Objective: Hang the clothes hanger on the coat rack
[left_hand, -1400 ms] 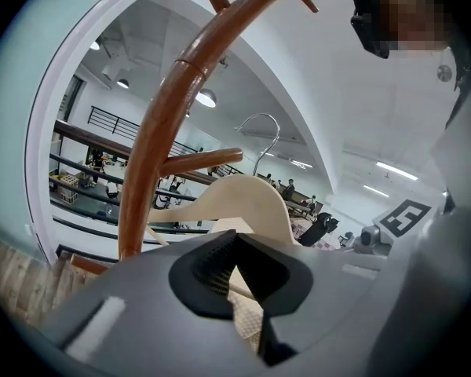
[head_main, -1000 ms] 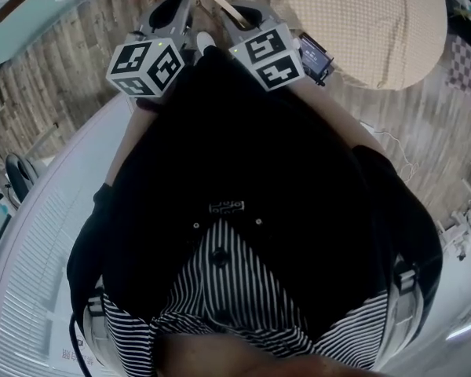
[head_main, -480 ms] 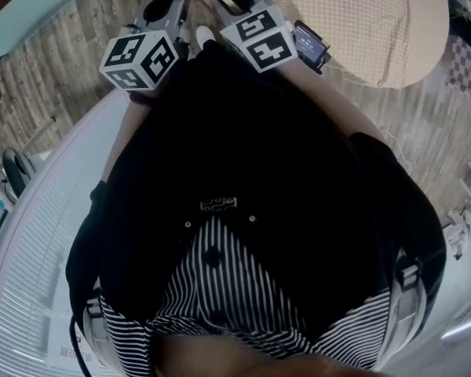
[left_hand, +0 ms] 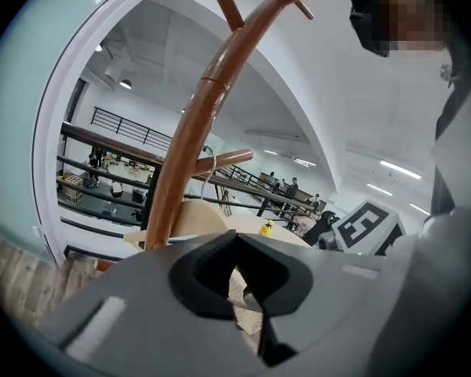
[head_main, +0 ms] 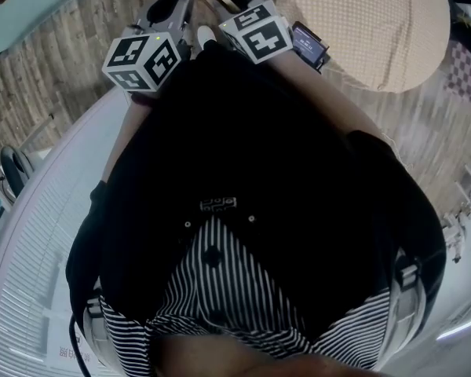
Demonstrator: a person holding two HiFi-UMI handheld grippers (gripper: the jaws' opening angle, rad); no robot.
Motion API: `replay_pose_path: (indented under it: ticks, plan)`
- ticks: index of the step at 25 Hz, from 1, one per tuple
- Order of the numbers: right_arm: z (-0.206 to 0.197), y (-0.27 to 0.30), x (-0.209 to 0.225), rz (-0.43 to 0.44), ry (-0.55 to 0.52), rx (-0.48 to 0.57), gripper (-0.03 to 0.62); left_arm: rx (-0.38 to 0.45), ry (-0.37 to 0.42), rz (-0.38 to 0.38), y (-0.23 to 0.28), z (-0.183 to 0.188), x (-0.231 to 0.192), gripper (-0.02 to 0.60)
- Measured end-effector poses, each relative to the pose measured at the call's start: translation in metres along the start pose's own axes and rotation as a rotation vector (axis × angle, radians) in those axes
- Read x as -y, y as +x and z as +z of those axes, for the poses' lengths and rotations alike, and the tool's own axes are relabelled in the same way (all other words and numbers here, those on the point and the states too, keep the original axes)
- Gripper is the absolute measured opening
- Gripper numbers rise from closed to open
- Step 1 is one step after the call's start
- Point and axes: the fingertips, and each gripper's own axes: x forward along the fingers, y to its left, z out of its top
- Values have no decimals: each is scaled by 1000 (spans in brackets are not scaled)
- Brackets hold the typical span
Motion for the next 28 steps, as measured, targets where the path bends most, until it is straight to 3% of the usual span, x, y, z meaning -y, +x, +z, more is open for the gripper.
replay_pose_path:
  ticks: [11,16,21,28]
  plan:
    - [-3,3,-7,6,-39,-40,37,7,-23,17,-14,8,-5,5]
    - [-2,5,-13,37,-46,-6,163,6,-24,9,-11,2,-4,5]
    - [-2,-2,-8,42,-46,51,175,-10,-14,-15,0,-6,4,5]
    - [-14,-53,18,-21,26,129,173,-24,13,-77,14,-8,57,5]
